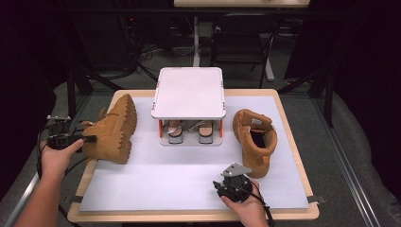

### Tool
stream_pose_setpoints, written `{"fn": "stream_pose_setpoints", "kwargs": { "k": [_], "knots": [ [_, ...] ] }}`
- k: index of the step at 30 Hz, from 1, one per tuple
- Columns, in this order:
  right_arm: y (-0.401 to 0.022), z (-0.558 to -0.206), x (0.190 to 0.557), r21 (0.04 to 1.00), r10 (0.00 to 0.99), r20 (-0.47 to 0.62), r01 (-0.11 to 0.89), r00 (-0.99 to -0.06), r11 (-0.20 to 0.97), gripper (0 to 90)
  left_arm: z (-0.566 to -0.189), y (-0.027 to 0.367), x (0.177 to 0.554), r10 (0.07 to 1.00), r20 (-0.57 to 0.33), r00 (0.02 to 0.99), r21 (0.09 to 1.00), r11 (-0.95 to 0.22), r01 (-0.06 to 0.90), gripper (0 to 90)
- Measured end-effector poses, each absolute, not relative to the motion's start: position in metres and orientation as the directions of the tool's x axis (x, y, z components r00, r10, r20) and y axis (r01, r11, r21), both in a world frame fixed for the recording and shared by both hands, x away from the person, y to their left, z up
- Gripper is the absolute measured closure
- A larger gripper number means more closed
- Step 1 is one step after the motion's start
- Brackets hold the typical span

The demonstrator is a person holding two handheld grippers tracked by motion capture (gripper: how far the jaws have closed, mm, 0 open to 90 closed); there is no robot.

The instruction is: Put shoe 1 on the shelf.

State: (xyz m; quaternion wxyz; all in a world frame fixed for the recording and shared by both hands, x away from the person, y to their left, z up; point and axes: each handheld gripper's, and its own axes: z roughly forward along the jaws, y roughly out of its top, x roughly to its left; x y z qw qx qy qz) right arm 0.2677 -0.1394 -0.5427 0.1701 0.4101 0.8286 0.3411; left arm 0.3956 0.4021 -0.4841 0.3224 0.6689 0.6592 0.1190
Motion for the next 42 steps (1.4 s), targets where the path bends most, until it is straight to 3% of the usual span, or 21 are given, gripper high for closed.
{"fn": "stream_pose_setpoints", "kwargs": {
  "k": [2, 9, 42],
  "knots": [
    [-0.14, -0.543, 0.268, 0.707, 0.794, -0.006, 0.559, -0.607, 0.433, 51.8, -0.486, 0.404, 0.396, 0.954, -0.285, 0.096, 0.582, 0.092, 0.808, 36.2],
    [-0.141, -0.544, 0.269, 0.706, 0.798, 0.001, 0.565, -0.602, 0.426, 51.4, -0.486, 0.404, 0.397, 0.944, -0.315, 0.102, 0.577, 0.106, 0.81, 41.6],
    [-0.142, -0.545, 0.27, 0.711, 0.798, 0.028, 0.573, -0.601, 0.407, 50.6, -0.443, 0.368, 0.395, 0.955, -0.228, 0.19, 0.617, -0.009, 0.787, 57.0]
  ]
}}
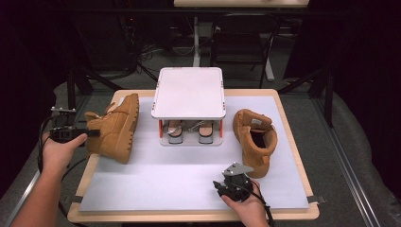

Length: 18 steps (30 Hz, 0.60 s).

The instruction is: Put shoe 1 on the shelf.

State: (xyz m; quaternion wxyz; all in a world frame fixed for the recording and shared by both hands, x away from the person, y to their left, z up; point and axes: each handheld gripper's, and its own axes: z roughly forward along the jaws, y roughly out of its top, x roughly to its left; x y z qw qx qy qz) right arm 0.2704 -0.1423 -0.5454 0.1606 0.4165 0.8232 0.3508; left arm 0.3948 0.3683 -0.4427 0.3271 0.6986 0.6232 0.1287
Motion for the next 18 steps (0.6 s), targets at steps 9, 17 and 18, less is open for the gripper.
{"fn": "stream_pose_setpoints", "kwargs": {
  "k": [9, 17, 18],
  "knots": [
    [-0.142, -0.546, 0.271, 0.713, 0.794, 0.029, 0.569, -0.608, 0.41, 50.3, -0.438, 0.354, 0.402, 0.94, -0.263, 0.217, 0.616, -0.009, 0.788, 57.6],
    [-0.142, -0.546, 0.271, 0.709, 0.791, 0.027, 0.569, -0.612, 0.416, 50.1, -0.441, 0.34, 0.416, 0.916, -0.332, 0.224, 0.6, 0.021, 0.8, 57.7],
    [-0.142, -0.546, 0.271, 0.709, 0.791, 0.027, 0.569, -0.611, 0.416, 50.1, -0.441, 0.337, 0.418, 0.913, -0.339, 0.227, 0.599, 0.024, 0.8, 58.0]
  ]
}}
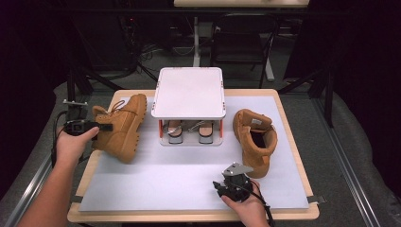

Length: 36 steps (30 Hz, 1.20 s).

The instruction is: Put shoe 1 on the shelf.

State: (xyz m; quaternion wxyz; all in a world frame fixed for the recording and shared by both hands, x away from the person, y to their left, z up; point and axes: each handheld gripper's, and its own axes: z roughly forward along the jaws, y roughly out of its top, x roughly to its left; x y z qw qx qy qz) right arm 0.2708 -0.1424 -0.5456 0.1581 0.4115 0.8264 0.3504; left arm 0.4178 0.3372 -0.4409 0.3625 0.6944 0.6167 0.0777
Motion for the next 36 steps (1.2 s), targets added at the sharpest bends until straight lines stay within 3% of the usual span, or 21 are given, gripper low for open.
{"fn": "stream_pose_setpoints", "kwargs": {
  "k": [15, 27, 36],
  "knots": [
    [-0.144, -0.546, 0.271, 0.707, 0.793, 0.034, 0.575, -0.609, 0.412, 50.2, -0.434, 0.321, 0.423, 0.895, -0.384, 0.229, 0.604, 0.055, 0.795, 78.5],
    [-0.145, -0.546, 0.271, 0.711, 0.797, 0.043, 0.579, -0.602, 0.399, 50.2, -0.415, 0.313, 0.407, 0.924, -0.294, 0.245, 0.598, -0.022, 0.801, 79.9],
    [-0.142, -0.546, 0.27, 0.712, 0.791, 0.042, 0.574, -0.61, 0.405, 50.2, -0.419, 0.301, 0.388, 0.915, -0.303, 0.267, 0.569, -0.052, 0.821, 79.6]
  ]
}}
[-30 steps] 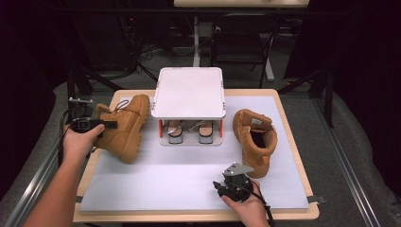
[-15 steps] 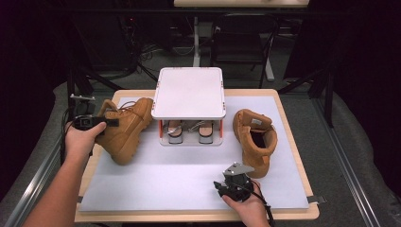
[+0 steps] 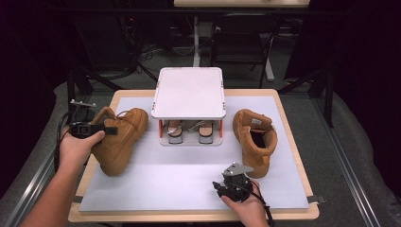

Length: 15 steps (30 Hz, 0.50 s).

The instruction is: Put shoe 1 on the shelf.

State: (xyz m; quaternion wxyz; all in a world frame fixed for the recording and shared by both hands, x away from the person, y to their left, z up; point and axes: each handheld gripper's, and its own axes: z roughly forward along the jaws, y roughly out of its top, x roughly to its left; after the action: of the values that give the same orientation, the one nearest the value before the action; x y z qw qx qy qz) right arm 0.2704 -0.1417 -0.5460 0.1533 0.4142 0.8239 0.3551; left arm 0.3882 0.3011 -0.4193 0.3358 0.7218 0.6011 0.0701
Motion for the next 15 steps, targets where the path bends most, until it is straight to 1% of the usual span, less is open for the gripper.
{"fn": "stream_pose_setpoints", "kwargs": {
  "k": [7, 11, 15],
  "knots": [
    [-0.14, -0.547, 0.27, 0.712, 0.791, 0.042, 0.574, -0.61, 0.405, 50.2, -0.425, 0.277, 0.388, 0.917, -0.262, 0.301, 0.549, -0.115, 0.828, 79.4],
    [-0.14, -0.547, 0.27, 0.708, 0.791, 0.043, 0.577, -0.61, 0.407, 50.2, -0.427, 0.266, 0.391, 0.917, -0.262, 0.302, 0.535, -0.122, 0.836, 79.0],
    [-0.14, -0.547, 0.27, 0.709, 0.79, 0.041, 0.575, -0.612, 0.408, 50.2, -0.432, 0.255, 0.396, 0.906, -0.287, 0.31, 0.533, -0.118, 0.838, 78.2]
  ]
}}
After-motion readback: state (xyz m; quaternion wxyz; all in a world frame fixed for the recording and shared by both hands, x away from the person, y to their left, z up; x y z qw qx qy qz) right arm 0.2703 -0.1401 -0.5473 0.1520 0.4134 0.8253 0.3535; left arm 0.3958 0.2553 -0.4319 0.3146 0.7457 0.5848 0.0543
